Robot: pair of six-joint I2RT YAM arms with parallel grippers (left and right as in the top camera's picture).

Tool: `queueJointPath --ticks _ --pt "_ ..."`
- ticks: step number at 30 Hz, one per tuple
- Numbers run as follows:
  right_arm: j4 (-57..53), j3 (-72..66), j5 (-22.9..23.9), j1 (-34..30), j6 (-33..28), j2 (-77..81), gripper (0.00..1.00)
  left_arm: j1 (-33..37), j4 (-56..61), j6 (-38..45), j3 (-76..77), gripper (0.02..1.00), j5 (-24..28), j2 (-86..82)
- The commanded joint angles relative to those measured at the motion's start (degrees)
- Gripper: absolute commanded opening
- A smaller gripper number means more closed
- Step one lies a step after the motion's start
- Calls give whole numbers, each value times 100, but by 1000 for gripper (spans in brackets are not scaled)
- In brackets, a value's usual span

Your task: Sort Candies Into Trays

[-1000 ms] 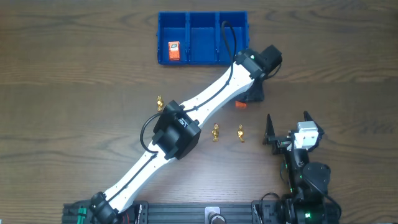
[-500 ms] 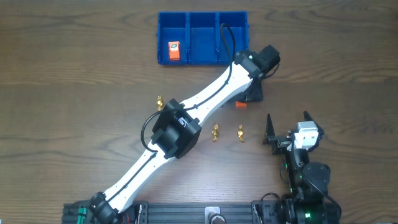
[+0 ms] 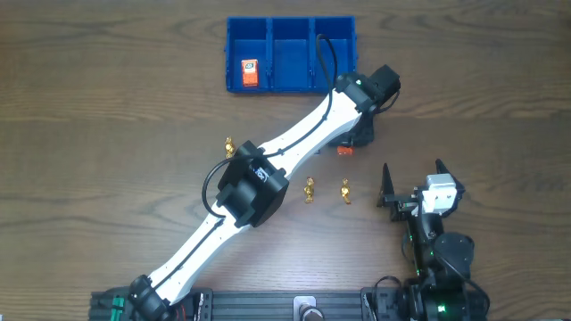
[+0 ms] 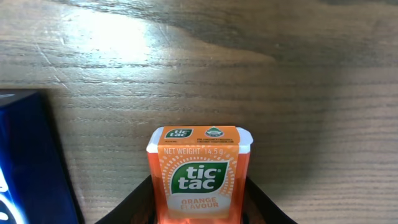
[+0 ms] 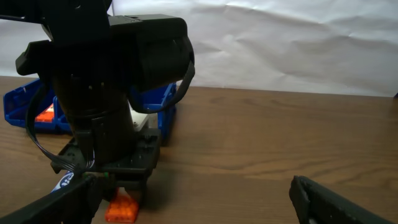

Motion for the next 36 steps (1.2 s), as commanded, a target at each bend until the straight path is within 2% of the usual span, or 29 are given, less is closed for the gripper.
queueJointPath --ticks 1,4,8,11,14,19,24,30,36 --pt "-33 -13 52 -11 -68 -42 996 37 68 9 -90 347 70 -4" --pt "-33 -13 50 -11 -66 -42 998 72 74 48 81 349 -109 -164" --pt "-33 -15 52 -11 -66 -42 998 186 127 398 175 367 -603 -728" --pt "-33 -15 52 -11 -66 -42 998 435 125 708 175 373 -975 -1309" --pt "-33 -15 52 -11 -68 -42 998 876 122 1113 175 369 -1113 -1869" --pt "-33 -13 50 -11 -66 -42 998 1644 125 1635 175 360 -1102 -2315" --pt "-33 -15 52 -11 -68 -42 998 2291 166 2122 175 360 -800 -2205" --pt "-33 -13 50 -11 -68 -42 998 2608 219 2723 173 362 -603 -1847" --pt "-33 -13 52 -11 -66 -42 998 2677 214 2992 173 369 -586 -1412"
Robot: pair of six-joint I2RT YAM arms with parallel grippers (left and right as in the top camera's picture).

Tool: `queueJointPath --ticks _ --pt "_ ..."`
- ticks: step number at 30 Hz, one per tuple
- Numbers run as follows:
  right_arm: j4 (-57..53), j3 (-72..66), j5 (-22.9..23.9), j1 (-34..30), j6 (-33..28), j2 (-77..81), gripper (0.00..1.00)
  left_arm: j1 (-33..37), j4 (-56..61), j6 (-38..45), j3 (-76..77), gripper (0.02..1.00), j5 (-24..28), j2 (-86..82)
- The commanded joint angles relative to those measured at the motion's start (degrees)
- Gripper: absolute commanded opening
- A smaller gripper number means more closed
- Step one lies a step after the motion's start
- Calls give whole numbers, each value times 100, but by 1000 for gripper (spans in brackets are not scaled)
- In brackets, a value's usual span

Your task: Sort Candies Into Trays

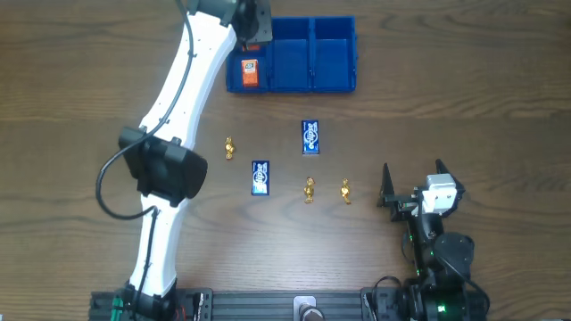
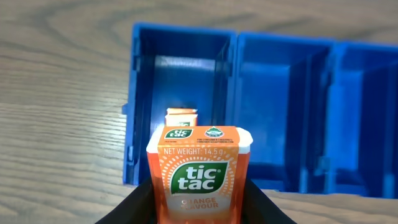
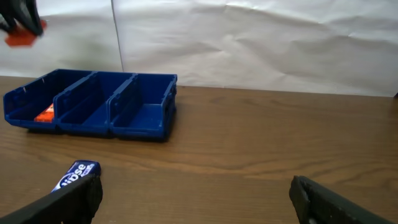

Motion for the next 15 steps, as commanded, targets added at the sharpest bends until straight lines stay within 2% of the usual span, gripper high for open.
queueJointPath --ticks 1,15 --pt "-33 -11 52 -11 -66 -42 998 90 0 450 -28 369 109 396" --pt "-33 -11 50 -11 -66 -42 998 262 -90 516 -28 369 232 621"
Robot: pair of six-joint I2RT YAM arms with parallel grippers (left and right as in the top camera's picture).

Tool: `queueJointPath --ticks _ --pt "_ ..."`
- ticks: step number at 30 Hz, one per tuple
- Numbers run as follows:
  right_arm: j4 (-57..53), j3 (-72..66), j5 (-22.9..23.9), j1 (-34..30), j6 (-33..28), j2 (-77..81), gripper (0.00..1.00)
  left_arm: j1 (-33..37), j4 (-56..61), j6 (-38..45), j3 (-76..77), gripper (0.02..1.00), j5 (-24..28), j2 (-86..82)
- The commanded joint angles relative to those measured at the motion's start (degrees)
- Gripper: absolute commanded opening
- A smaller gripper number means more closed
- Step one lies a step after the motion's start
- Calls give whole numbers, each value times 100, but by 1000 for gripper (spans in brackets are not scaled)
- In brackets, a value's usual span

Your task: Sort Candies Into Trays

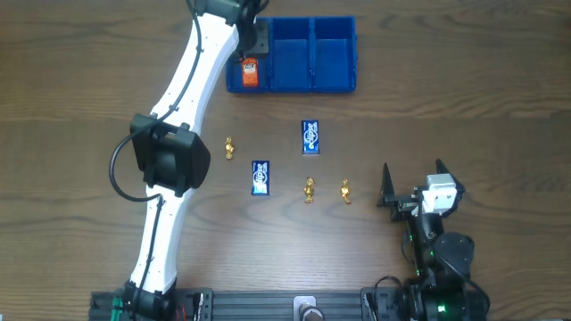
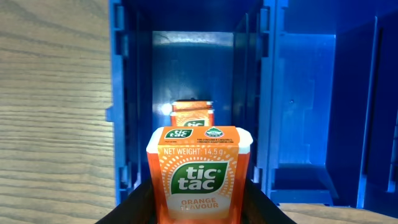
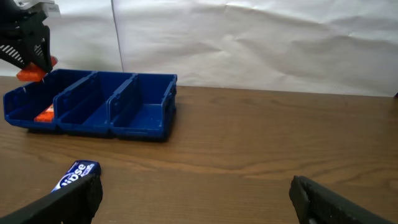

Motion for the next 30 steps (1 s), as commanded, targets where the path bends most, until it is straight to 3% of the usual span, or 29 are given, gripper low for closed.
queueJointPath --ticks 1,22,24,25,26,28,30 --pt "-33 -13 50 -11 -66 -42 998 61 -92 107 -26 367 22 22" --pt "-33 -13 50 -11 -66 -42 998 103 -31 103 -26 406 66 197" --pt "-33 -13 50 -11 -66 -42 998 109 -33 103 -26 470 66 197" --pt "-33 -13 52 -11 -66 -42 998 116 -33 103 -26 560 66 197" --pt "-33 -13 52 -11 -66 -42 998 122 -31 101 -26 711 66 197" --pt "-33 -13 50 -11 -66 -42 998 125 -24 79 -26 858 70 188" --pt "-33 -15 52 -11 -66 -42 998 125 -15 79 -26 897 66 111"
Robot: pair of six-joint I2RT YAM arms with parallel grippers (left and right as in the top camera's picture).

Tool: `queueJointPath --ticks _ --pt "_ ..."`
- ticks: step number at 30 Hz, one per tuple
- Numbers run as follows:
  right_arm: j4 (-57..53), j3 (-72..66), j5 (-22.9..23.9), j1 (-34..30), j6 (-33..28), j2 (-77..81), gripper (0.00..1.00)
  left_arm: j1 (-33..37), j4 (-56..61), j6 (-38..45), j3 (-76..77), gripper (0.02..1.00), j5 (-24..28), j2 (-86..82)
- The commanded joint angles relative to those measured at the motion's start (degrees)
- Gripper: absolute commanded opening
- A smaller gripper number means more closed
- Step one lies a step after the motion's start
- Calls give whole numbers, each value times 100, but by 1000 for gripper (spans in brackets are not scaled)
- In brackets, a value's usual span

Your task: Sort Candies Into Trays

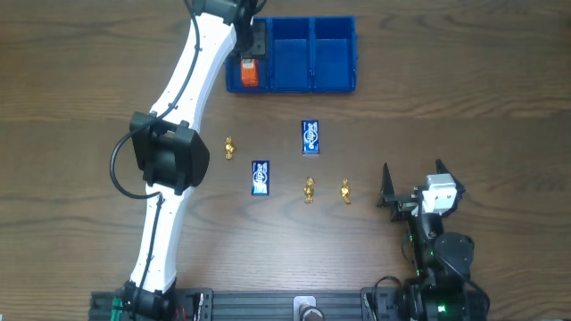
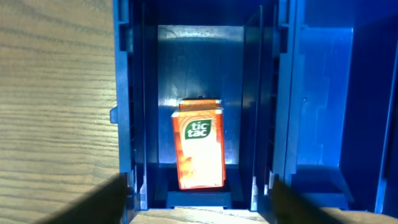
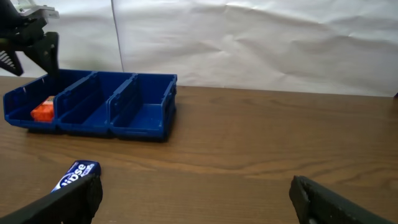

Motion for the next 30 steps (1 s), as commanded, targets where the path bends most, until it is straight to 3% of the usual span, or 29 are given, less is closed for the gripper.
queueJointPath --ticks 1,8,12,16,23,30 --pt "-33 -13 52 -11 -66 -42 998 48 20 35 -26 899 37 -70" --pt "-33 -13 52 -11 -66 -42 998 -4 212 37 -125 897 -103 -1534" --pt "-33 -13 50 -11 -66 -42 998 -11 975 66 -1252 943 -380 -2986" --pt "-33 -15 52 -11 -68 -42 998 -9 2804 527 -3665 1000 -393 -4948" --pt "-33 -15 52 -11 -66 -42 998 37 5541 1471 -7514 998 -367 -8072" --pt "-33 -13 52 -11 -66 -42 998 986 7204 1517 -10727 998 625 -11018"
